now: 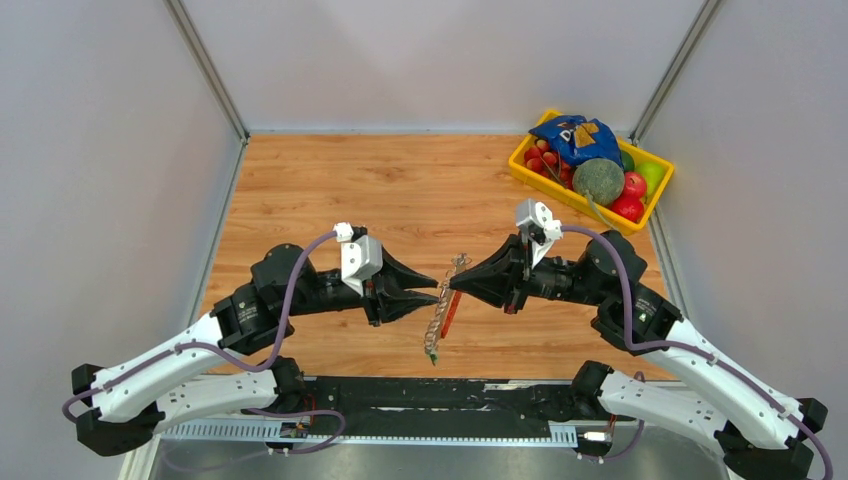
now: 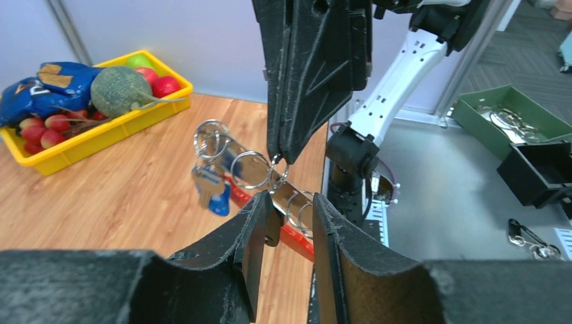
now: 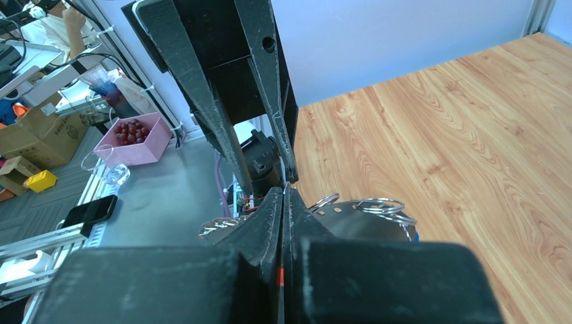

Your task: Put the keys on the keyring

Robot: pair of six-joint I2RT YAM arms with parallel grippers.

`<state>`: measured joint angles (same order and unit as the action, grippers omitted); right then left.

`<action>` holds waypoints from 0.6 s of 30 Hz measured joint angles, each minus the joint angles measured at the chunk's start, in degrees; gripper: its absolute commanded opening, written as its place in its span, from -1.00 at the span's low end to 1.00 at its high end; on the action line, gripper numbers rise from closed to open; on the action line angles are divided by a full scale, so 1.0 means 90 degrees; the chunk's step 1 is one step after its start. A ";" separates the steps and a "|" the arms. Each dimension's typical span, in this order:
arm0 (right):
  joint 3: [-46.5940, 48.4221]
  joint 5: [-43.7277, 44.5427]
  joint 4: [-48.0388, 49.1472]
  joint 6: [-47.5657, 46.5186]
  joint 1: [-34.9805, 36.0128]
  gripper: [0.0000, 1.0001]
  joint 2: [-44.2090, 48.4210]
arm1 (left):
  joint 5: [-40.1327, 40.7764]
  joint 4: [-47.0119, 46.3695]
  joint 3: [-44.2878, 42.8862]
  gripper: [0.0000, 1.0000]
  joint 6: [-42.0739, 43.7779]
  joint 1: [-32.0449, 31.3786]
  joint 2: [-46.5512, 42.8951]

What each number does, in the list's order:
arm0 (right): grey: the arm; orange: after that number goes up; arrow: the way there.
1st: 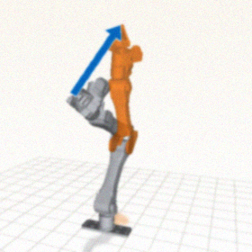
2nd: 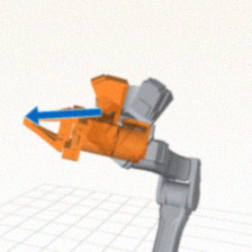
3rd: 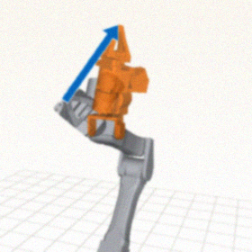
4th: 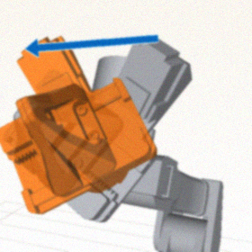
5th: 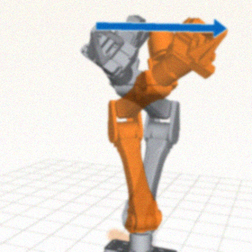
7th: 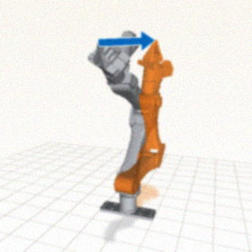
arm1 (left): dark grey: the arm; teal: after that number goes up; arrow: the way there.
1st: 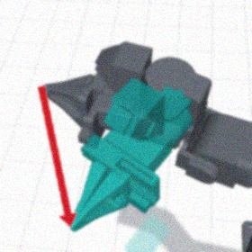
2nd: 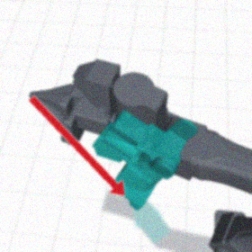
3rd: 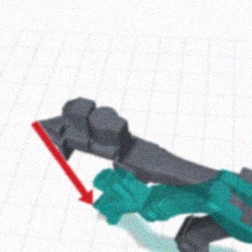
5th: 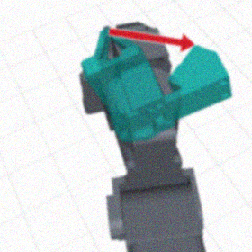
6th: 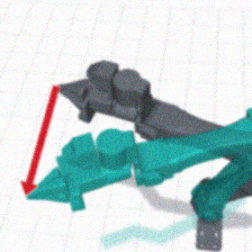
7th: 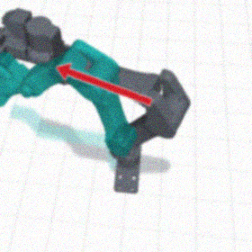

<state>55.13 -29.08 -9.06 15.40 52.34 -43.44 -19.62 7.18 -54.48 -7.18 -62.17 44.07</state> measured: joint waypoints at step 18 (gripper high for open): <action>0.0002 -0.0515 0.0063 -0.0056 0.0007 -1.00 0.0029 | -0.0461 -0.0406 0.0080 -0.20 -0.0019 0.0000 0.0204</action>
<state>55.16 -33.71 -8.49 14.90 52.40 -43.18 -23.77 3.53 -53.76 -7.35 -62.17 45.91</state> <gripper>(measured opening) 0.005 0.418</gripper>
